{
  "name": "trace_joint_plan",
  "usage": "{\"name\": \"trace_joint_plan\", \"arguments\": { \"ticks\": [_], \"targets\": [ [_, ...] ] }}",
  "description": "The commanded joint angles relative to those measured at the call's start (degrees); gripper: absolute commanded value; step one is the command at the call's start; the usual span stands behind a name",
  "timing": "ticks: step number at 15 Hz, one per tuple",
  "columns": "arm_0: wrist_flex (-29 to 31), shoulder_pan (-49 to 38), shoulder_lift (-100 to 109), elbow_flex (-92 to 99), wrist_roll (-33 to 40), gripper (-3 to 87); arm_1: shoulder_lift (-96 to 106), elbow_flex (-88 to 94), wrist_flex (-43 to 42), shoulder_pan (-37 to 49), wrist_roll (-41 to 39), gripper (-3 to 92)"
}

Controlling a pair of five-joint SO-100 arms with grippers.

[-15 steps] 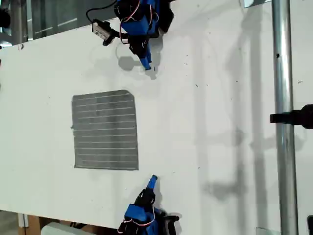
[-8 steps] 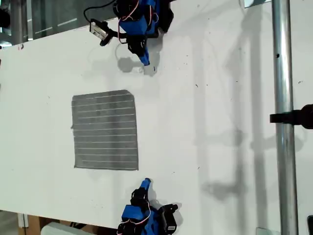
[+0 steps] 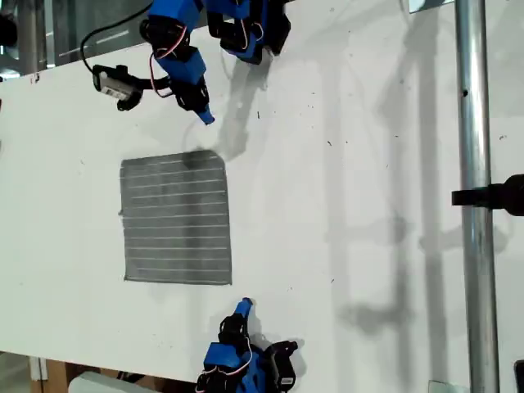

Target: Grasp corners of a towel and fold twice.

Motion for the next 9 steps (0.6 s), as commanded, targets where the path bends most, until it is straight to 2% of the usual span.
{"name": "trace_joint_plan", "arguments": {
  "ticks": [1,4,6,7,8,9],
  "targets": [
    [-0.4,-0.1,0.3,0.3,-0.8,-2.9,-18.3,-18.3,0.8,3.0,-8.6,-0.3],
    [-0.4,0.3,0.3,0.3,-1.0,-2.9,-33.9,-33.1,1.7,4.3,-16.2,0.0],
    [-0.4,0.3,0.3,0.3,-1.1,-2.9,-41.0,-42.0,4.7,6.6,-17.9,5.2],
    [-0.4,0.3,0.3,0.3,-1.1,-2.9,-44.0,-45.5,6.3,7.3,-20.0,32.4],
    [-0.4,0.3,0.3,0.3,-1.1,-2.9,-44.9,-46.8,6.7,7.7,-21.6,38.7],
    [-0.4,0.3,0.3,0.3,-1.1,-2.9,-44.6,-46.5,6.5,8.8,-21.7,38.5]
  ]
}}
